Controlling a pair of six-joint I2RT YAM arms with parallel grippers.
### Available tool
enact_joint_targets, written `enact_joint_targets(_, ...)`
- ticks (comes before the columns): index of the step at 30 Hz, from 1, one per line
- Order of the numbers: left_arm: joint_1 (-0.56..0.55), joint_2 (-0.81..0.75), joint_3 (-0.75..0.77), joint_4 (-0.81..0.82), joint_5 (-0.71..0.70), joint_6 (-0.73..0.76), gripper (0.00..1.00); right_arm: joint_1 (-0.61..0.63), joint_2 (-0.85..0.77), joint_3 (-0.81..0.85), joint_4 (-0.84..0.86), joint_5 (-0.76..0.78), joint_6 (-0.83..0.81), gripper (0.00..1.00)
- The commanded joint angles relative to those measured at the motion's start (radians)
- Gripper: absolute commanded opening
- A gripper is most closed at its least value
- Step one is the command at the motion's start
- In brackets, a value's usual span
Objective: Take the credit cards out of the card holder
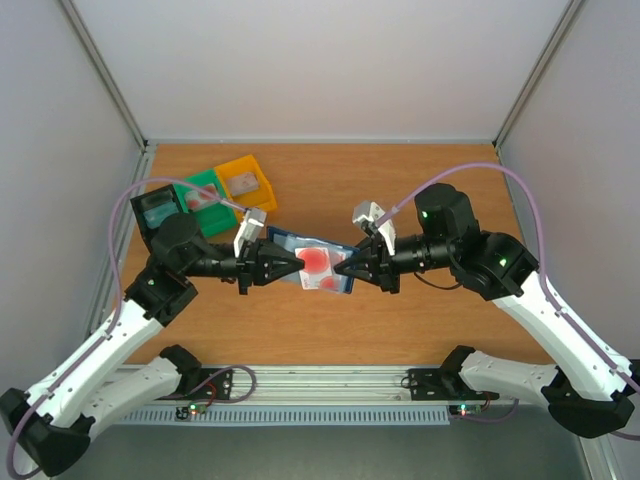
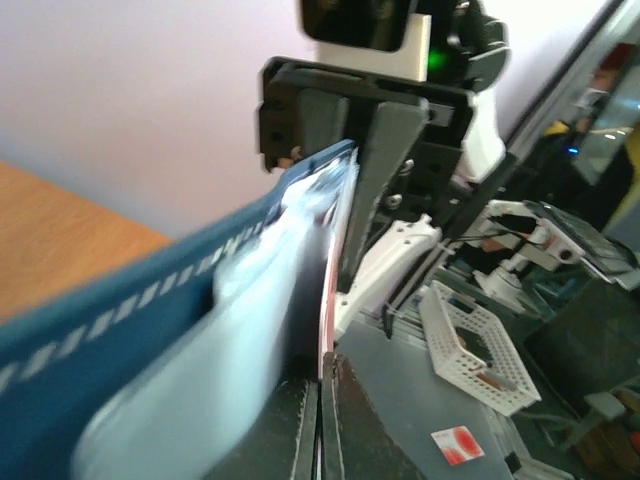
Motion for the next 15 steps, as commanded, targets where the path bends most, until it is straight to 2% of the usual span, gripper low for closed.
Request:
enact_joint_targets(1,0.084,-0.036,0.009,-0.192,-0.125,0.019,0.00,-0.054,-0.016,-0.025,0.004,0.050,0.048,0.01)
enact_joint_targets(4,0.167,-0.067,-0.016,-0.297,-0.136,0.096,0.00,-0.191,-0.013,-0.090,0.001,0.052,0.121,0.01)
enact_joint_targets(8,0.203,-0.107,-0.041,-0.352,-0.173,0.180,0.00,-0.369,0.044,-0.180,-0.035,0.048,0.240,0.01)
enact_joint_targets(12,0.206,-0.127,-0.059,-0.321,-0.140,0.198,0.00,-0.400,0.152,-0.294,-0.026,-0.034,0.289,0.01)
enact_joint_targets(15,0.206,-0.128,-0.071,-0.299,-0.077,0.208,0.00,-0.399,0.229,-0.406,0.053,-0.121,0.334,0.01)
